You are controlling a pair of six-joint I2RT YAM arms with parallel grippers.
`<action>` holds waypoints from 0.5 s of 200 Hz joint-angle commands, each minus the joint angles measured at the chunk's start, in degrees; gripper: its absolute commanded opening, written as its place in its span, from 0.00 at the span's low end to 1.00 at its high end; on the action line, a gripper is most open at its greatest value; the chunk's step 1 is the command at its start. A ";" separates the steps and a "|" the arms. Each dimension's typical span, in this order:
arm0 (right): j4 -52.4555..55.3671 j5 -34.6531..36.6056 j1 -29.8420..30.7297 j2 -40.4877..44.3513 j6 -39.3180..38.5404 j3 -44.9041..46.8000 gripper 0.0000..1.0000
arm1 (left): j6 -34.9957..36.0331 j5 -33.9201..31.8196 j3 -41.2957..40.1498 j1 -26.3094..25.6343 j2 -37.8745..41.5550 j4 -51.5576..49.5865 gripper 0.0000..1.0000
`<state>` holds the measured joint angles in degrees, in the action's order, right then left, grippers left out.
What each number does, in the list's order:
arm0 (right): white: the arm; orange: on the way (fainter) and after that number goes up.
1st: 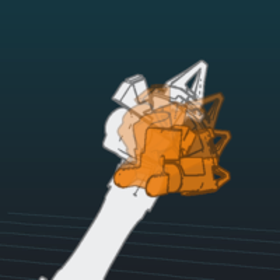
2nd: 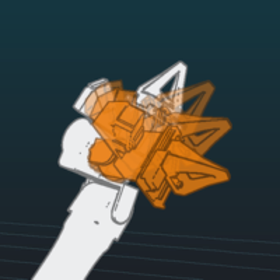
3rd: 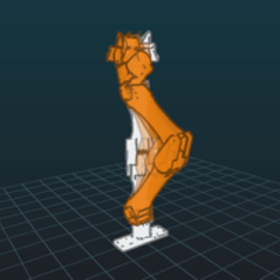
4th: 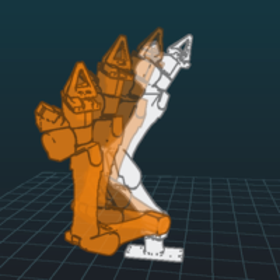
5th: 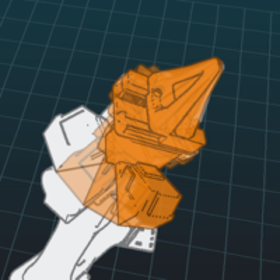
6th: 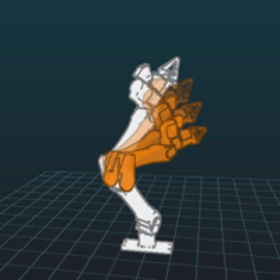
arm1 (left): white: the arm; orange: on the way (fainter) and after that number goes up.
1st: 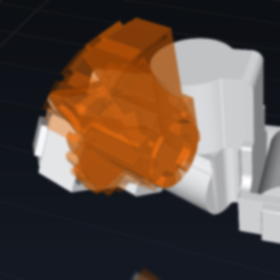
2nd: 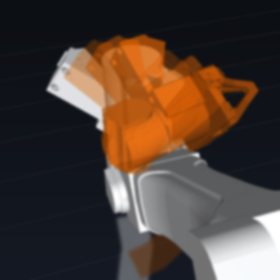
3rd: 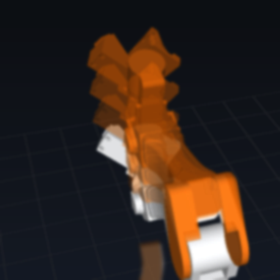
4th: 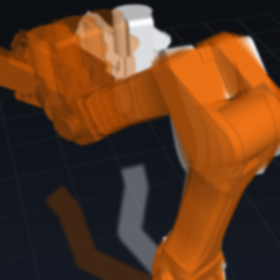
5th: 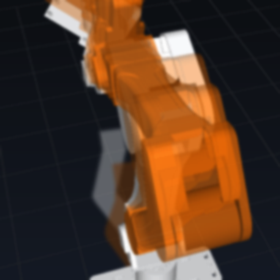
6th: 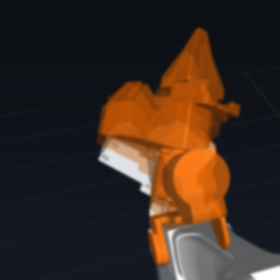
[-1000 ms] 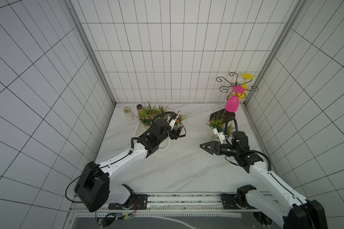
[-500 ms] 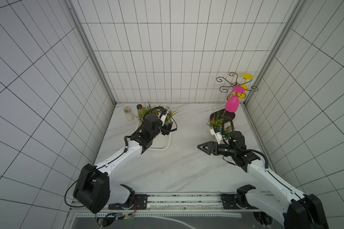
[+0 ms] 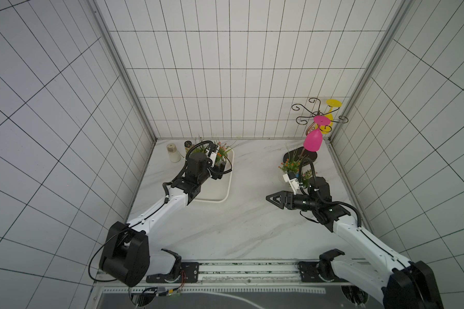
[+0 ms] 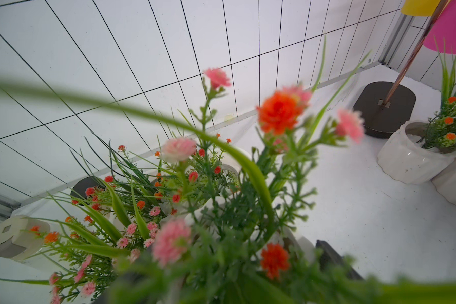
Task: Put the potted gypsophila into the storage box
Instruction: Place the baby's breath potted plant at the storage box.
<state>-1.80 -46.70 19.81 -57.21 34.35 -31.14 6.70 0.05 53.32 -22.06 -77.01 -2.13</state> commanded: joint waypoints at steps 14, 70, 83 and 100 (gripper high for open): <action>-1.34 0.60 0.49 -0.02 0.02 -1.82 0.96 | 0.91 0.00 1.60 1.04 -1.73 4.60 0.70; -1.31 0.85 0.49 -0.16 0.03 -1.74 0.96 | 0.05 0.01 0.57 1.41 -3.77 7.20 0.70; -1.35 0.88 0.51 -0.05 0.09 -1.65 0.96 | -0.17 0.18 0.32 1.41 -4.19 7.81 0.70; -1.30 0.91 0.49 -0.02 0.01 -1.49 0.96 | -0.45 0.38 0.03 1.41 -4.89 8.52 0.70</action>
<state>-1.80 -45.89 19.81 -57.21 34.35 -31.14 6.44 0.03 53.32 -20.88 -80.97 -0.21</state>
